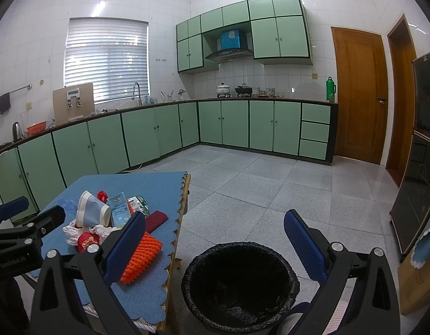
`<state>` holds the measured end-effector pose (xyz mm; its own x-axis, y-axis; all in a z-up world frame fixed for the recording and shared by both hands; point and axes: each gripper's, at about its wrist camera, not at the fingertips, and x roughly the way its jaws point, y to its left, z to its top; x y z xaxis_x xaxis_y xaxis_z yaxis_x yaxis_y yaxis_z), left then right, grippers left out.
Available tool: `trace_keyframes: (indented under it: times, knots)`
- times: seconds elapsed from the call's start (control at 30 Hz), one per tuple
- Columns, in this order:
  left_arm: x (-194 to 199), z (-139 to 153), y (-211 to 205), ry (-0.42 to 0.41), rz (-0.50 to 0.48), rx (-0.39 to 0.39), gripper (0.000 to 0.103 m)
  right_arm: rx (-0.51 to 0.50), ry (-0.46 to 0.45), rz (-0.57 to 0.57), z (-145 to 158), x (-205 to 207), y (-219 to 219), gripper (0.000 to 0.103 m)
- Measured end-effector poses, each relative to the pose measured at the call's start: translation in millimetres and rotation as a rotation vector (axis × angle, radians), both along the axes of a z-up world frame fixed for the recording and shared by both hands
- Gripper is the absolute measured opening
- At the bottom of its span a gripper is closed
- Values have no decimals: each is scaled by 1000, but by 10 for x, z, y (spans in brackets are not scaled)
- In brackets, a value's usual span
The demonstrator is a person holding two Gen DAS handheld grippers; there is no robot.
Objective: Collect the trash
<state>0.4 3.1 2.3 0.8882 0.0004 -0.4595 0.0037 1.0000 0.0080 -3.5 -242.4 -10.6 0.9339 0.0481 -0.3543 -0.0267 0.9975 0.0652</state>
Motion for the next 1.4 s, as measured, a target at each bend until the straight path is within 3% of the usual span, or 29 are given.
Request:
trace_keyframes:
  times: [1.4]
  knots:
    - [13,-26,-10,-3,3,1,98,-1,0,1,0,4,-8,97]
